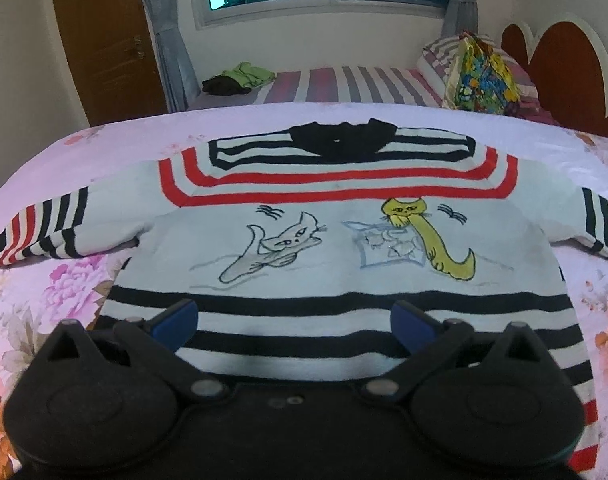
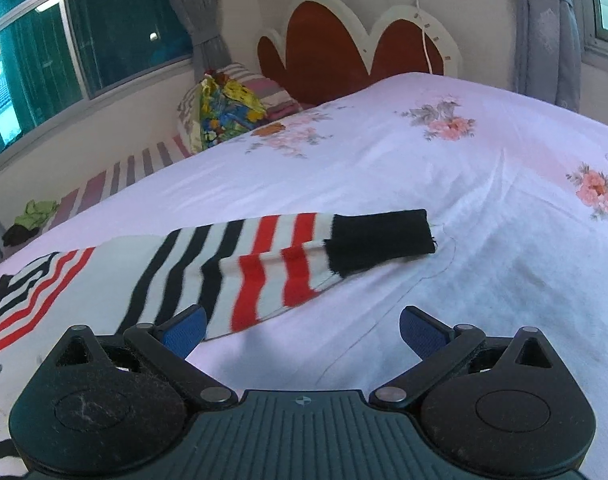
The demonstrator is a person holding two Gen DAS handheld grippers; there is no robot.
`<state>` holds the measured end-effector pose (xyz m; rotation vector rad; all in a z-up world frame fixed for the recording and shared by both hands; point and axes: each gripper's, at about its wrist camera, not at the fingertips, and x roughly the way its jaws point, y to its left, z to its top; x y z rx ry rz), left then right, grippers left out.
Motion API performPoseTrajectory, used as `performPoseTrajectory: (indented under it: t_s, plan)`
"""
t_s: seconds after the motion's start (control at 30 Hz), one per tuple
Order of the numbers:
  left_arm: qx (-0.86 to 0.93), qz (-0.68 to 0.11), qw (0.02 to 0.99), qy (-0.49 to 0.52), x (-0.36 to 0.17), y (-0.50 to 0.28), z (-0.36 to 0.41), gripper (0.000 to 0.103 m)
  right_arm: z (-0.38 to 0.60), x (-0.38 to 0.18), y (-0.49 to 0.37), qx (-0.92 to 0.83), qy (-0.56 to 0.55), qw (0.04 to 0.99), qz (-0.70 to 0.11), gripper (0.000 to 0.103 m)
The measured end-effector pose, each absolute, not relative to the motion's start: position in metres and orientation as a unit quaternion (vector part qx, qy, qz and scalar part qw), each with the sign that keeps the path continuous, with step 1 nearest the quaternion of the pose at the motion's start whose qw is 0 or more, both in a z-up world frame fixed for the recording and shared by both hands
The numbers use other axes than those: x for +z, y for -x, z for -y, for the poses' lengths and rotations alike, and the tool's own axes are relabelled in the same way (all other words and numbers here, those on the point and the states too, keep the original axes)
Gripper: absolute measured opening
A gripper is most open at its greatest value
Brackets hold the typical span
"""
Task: Fold small clothes
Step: 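Move the right tool to the black sleeve cuff and grasp it, then carry the held sleeve across the sweater body with the right tool and release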
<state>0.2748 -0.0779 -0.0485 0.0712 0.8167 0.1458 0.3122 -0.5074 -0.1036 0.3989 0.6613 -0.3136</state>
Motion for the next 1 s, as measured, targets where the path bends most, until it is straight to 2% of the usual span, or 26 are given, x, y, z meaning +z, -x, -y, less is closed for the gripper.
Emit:
performPoseTrajectory:
  t_s: [0.03,0.07,0.2,0.27,0.3,0.67,0.8,0.93,0.97,1.0]
  plan:
    - [0.071,-0.398,0.914,-0.035,-0.050,-0.277,0.079,0.102,0.509,-0.106,-0.314,-0.152,-0.194,0.913,-0.325,0.066]
    - [0.071,-0.400,0.913,-0.035,-0.051,-0.278,0.080,0.102,0.513,-0.111,-0.317,-0.160,-0.198,0.908,-0.332,0.056]
    - [0.074,-0.403,0.911,-0.038,-0.055,-0.283,0.085,0.102,0.523,-0.120,-0.320,-0.162,-0.222,0.904,-0.328,0.055]
    - [0.074,-0.403,0.911,-0.041,-0.056,-0.285,0.087,0.102,0.531,-0.123,-0.318,-0.154,-0.255,0.901,-0.316,0.065]
    - [0.075,-0.402,0.911,-0.043,-0.056,-0.285,0.088,0.102,0.534,-0.123,-0.317,-0.149,-0.270,0.900,-0.309,0.066]
    - [0.089,-0.424,0.901,0.021,-0.070,-0.299,0.068,0.102,0.573,-0.134,-0.324,-0.137,-0.402,0.868,-0.256,0.066]
    - [0.095,-0.433,0.896,0.020,-0.076,-0.297,0.062,0.102,0.586,-0.135,-0.322,-0.149,-0.435,0.854,-0.244,0.054]
    - [0.102,-0.450,0.887,-0.004,-0.086,-0.295,0.061,0.102,0.590,-0.131,-0.325,-0.144,-0.425,0.858,-0.248,0.053]
    - [0.103,-0.458,0.883,-0.003,-0.090,-0.296,0.059,0.102,0.588,-0.129,-0.325,-0.144,-0.415,0.862,-0.252,0.049]
    - [0.099,-0.463,0.881,0.001,-0.093,-0.296,0.056,0.102,0.587,-0.128,-0.326,-0.149,-0.401,0.865,-0.261,0.035]
